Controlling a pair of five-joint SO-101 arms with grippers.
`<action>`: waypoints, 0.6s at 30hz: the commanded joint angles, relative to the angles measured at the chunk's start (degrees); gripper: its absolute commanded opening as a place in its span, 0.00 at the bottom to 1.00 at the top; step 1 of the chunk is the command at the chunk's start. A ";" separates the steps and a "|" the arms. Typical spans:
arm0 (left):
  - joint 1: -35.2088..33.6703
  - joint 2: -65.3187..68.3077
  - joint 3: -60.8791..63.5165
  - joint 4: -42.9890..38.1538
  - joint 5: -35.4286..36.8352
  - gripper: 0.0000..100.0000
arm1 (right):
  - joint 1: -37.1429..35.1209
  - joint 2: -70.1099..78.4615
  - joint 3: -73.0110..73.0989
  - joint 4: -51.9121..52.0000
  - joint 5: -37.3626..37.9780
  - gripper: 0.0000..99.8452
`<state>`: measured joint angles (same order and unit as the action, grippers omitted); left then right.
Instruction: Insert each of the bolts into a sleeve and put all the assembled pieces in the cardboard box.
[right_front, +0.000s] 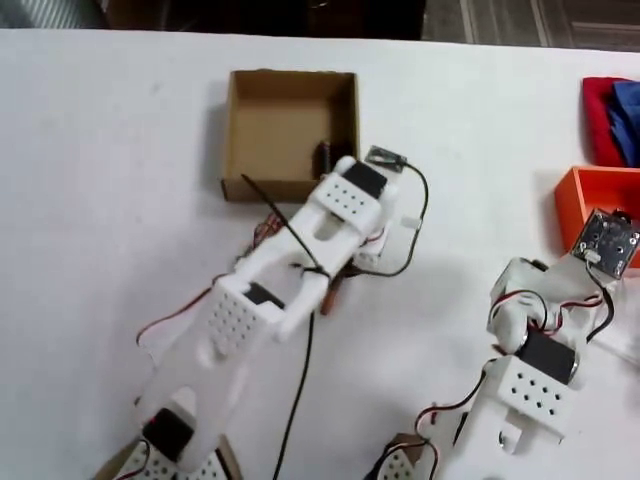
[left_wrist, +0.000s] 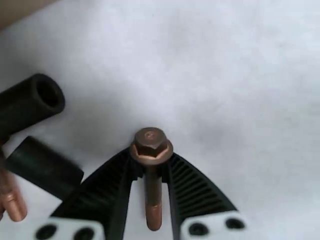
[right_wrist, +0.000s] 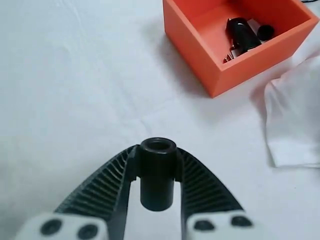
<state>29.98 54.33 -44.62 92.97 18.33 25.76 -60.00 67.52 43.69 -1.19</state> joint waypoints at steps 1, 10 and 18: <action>-0.53 -1.76 -2.68 2.81 -0.18 0.03 | -0.66 -1.27 -0.53 -1.01 -0.44 0.02; -3.52 -18.55 -15.87 9.32 -0.18 0.03 | -0.66 -1.80 0.09 -0.92 -0.44 0.02; -3.78 -44.48 8.04 9.32 -0.09 0.03 | -0.75 -1.80 0.35 -0.92 -0.53 0.02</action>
<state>26.64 22.33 -48.04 101.41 18.24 25.67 -60.00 68.22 43.69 -1.19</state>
